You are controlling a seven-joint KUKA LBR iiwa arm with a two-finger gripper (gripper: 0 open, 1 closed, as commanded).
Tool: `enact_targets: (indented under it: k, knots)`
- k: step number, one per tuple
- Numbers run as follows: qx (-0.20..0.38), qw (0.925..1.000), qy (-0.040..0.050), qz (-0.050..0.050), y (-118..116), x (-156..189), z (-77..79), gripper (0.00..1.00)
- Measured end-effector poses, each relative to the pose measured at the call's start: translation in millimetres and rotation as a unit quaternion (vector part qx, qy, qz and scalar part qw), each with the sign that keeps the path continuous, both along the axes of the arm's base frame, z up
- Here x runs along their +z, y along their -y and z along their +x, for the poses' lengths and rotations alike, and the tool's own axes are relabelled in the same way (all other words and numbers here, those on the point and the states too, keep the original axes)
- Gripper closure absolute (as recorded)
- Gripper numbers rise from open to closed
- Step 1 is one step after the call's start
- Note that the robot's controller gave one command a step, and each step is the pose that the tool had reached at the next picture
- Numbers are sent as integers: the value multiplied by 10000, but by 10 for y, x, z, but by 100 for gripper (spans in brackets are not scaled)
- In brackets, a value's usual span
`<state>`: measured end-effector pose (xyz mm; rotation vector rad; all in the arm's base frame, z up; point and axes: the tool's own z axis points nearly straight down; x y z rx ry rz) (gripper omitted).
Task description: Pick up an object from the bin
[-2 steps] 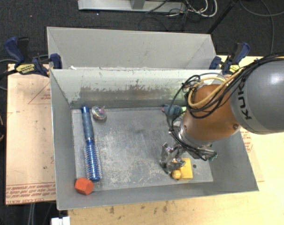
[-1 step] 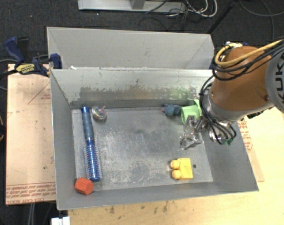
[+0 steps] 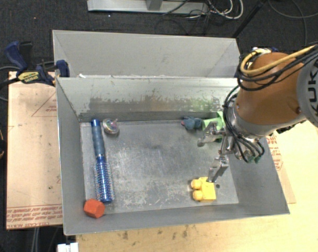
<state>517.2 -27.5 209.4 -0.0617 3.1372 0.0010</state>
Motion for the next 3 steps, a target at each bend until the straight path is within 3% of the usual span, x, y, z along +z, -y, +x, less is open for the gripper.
enact_targets:
  k: [1, 2, 3]
  knots:
    - [1172, 9931, -21, 4, 1, -1234, 299, 0]
    - [1170, 9931, -41, -11, 19, -1164, 311, 100]
    - [996, 9950, 49, -24, 504, -32, 725, 100]
